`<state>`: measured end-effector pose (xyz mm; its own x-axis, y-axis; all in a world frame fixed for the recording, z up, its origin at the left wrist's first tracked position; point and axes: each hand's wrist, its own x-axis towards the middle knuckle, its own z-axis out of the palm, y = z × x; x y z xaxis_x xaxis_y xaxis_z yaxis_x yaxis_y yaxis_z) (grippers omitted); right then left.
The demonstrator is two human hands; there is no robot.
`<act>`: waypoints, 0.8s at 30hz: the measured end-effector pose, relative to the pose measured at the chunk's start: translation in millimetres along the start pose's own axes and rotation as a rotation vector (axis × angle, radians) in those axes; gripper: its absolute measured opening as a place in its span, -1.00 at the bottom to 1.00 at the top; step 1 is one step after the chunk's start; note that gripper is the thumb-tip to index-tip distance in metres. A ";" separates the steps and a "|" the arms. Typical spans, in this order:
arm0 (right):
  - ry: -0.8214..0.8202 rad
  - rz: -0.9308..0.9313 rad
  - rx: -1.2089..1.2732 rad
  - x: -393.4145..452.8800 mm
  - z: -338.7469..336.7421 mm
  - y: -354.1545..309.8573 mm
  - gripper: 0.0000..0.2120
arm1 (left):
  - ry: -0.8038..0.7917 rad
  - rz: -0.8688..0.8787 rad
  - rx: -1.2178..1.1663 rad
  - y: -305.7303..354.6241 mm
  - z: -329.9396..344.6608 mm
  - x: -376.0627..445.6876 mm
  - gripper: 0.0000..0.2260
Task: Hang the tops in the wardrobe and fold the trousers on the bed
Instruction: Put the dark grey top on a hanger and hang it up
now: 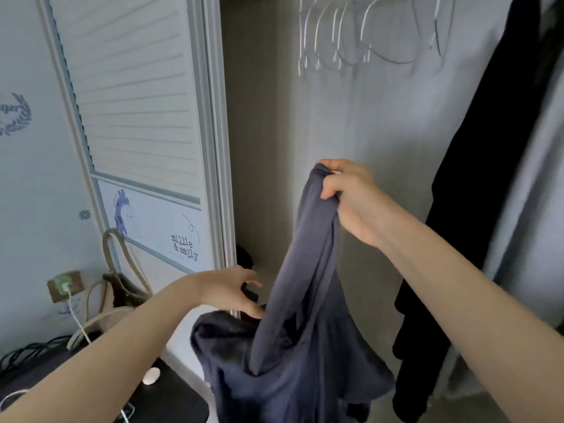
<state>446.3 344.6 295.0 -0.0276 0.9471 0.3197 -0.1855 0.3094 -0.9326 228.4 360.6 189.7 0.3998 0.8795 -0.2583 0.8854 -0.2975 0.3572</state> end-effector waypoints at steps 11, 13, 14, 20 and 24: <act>-0.011 -0.340 -0.567 19.0 -0.3 -22.4 -0.77 | 0.506 0.223 -0.374 22.8 17.1 49.7 -0.63; -0.011 -0.369 -0.668 20.9 -12.6 -25.7 -0.84 | 0.486 0.187 -0.458 10.0 1.8 52.2 -0.61; -0.020 -0.365 -0.741 22.5 -19.1 -25.8 -0.87 | 0.482 0.149 -0.530 4.1 -5.9 51.6 -0.63; -0.286 -0.135 -1.573 12.7 -44.7 1.7 -0.28 | 0.116 0.018 -1.414 -3.0 -43.3 41.7 -0.84; -0.461 -0.055 -1.769 3.6 -40.0 54.2 -0.37 | 0.061 0.106 -1.499 12.5 -58.8 41.0 -0.76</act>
<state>475.5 368.1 238.9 -0.3517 0.9324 0.0827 0.9327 0.3416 0.1158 241.9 414.8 236.3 0.4012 0.9036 -0.1500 -0.2183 0.2533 0.9424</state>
